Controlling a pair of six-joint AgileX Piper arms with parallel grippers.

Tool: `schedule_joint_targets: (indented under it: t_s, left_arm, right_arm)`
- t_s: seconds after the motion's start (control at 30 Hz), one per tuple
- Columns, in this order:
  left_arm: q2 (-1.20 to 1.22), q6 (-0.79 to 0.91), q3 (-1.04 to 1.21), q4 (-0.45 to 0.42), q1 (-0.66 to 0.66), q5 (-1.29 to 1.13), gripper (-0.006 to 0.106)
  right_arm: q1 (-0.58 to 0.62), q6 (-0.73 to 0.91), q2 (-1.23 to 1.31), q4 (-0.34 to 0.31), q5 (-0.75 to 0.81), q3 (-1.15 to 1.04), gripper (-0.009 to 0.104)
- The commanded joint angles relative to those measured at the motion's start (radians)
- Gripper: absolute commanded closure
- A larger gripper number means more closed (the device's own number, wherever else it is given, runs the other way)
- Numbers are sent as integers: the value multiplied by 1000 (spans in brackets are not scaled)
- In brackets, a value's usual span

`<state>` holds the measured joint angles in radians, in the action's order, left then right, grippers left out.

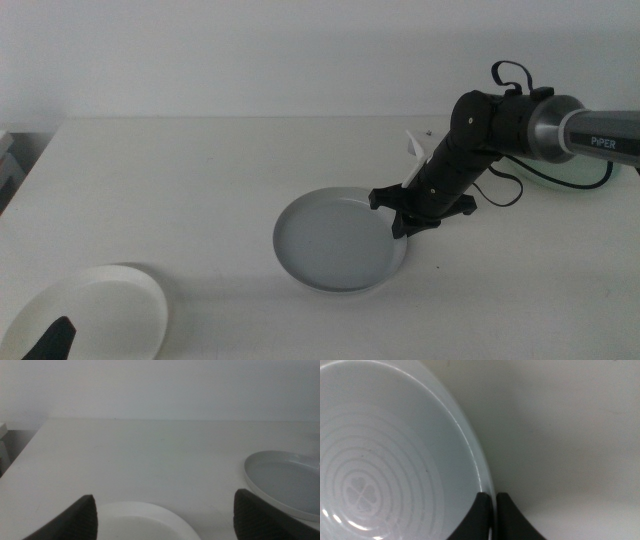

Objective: Stack the three bowls on top of each other.

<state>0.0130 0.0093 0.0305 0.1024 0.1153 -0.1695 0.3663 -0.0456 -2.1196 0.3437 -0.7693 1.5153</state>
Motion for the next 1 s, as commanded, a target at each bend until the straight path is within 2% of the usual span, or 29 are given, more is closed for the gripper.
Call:
schedule_joint_targets:
  t_s: [0.0, 0.17, 0.3, 0.43, 0.5, 0.63, 0.73, 0.97]
  left_arm:
    - [15, -9, 5, 8, 2, 78, 12]
    - [15, -9, 5, 8, 2, 78, 12]
    - [15, -9, 5, 8, 2, 78, 12]
    - [15, -9, 5, 8, 2, 78, 12]
    - [15, -9, 5, 8, 2, 78, 12]
    - [15, -9, 5, 8, 2, 78, 12]
    - [15, -9, 5, 8, 2, 78, 12]
    - [15, -9, 5, 8, 2, 78, 12]
  right_arm:
    - [-1, 9, 52, 4, 17, 32, 89]
    - [-5, 9, 65, -31, 16, 33, 72]
    - [-23, 8, 130, -38, 8, 33, 49]
    - [-79, 8, 219, -81, -31, 58, 31]
    - [-135, 8, 243, -100, -92, 110, 26]
    - [-271, 8, 238, -146, -201, 250, 23]
    - [-371, 7, 212, -169, -197, 327, 24]
    - [-544, 8, 110, -178, -154, 425, 25]
